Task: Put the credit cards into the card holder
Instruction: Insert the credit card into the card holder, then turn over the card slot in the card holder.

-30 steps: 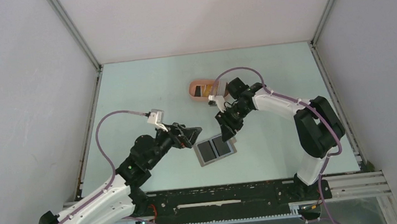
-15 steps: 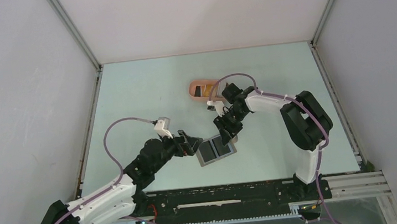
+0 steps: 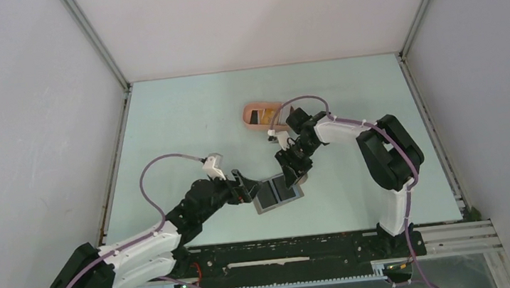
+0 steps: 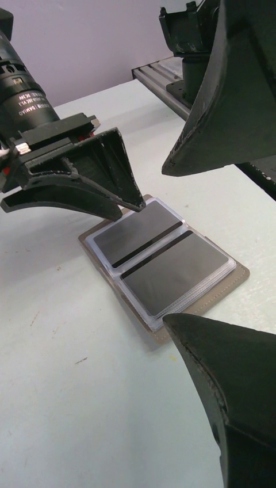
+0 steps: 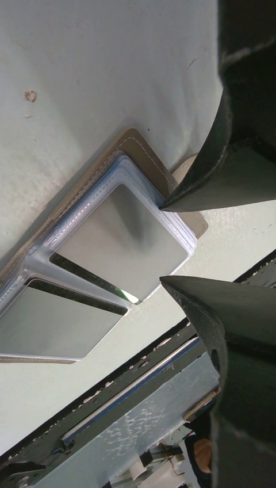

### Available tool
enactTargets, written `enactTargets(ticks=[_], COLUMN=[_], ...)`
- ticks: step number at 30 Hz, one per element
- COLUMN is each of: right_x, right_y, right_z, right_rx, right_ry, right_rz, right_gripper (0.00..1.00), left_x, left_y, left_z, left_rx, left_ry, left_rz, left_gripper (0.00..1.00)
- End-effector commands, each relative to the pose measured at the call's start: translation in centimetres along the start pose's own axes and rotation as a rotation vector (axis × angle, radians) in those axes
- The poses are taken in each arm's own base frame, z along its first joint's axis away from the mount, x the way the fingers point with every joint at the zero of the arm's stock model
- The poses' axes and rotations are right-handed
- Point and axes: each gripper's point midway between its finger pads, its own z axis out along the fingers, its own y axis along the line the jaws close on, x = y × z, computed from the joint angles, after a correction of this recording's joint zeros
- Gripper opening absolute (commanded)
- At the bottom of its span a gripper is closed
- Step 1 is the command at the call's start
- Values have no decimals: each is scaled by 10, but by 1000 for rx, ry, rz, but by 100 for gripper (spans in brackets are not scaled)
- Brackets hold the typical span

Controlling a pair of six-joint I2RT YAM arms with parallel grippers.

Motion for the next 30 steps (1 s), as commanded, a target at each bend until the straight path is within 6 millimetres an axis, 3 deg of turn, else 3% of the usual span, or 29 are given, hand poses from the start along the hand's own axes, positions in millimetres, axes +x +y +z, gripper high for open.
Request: enactTargets(ticks=[1, 7, 14, 30], right_x=[-7, -7, -10, -21], right_y=[-3, -6, 9, 27], right_z=[-2, -1, -4, -22], right_rx=[3, 14, -60, -265], right_ry=[-15, -13, -29, -100], right_rz=[31, 35, 29, 97], right_gripper=[54, 57, 53, 46], left_x=[3, 9, 19, 23], left_y=[-4, -9, -11, -12], left_z=[2, 7, 12, 16], left_rx=[37, 64, 88, 95], left_ry=[-1, 28, 71, 86], left_rz=[-25, -32, -45, -67], left_gripper=[92, 86, 78, 75])
